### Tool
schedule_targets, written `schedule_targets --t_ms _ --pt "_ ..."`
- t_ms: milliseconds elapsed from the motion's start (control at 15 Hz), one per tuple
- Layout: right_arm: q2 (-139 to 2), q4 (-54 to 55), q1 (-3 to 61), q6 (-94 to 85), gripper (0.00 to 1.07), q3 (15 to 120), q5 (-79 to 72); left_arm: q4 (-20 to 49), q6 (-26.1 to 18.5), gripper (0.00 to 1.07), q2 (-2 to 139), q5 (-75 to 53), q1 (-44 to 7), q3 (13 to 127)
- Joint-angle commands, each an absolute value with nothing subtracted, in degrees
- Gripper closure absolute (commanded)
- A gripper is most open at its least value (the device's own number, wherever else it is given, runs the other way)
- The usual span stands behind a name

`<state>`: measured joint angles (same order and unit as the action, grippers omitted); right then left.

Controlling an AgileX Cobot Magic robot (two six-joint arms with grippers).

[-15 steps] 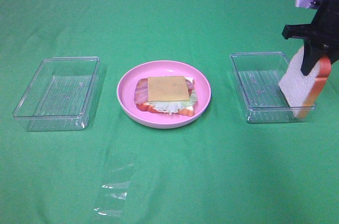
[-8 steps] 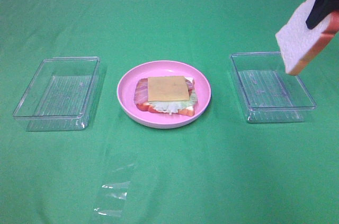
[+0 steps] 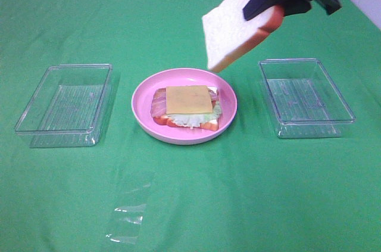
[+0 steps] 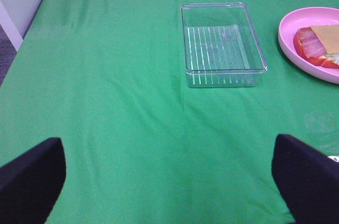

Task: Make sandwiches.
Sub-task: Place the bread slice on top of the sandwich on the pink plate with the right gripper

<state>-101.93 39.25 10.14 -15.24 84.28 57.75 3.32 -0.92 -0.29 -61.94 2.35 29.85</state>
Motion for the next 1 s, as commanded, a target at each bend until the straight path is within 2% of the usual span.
schedule_targets --t_ms 67,333,467,1000 --pt "-104.9 44.2 15.0 -18.0 1.07 83.5 50.9 3.6 -0.7 0.09 -1.4 -61.7 2.5 29.7" --pt "-111.4 48.4 19.6 -17.5 1.07 83.5 47.0 3.6 -0.7 0.09 -1.4 -61.7 2.5 29.7" --pt "-115.3 53.2 19.3 -17.4 1.07 83.5 46.2 3.6 -0.7 0.09 -1.4 -61.7 2.5 29.7" --pt "-123.0 53.5 19.3 -17.5 1.07 83.5 42.3 3.6 -0.7 0.09 -1.4 -61.7 2.5 29.7"
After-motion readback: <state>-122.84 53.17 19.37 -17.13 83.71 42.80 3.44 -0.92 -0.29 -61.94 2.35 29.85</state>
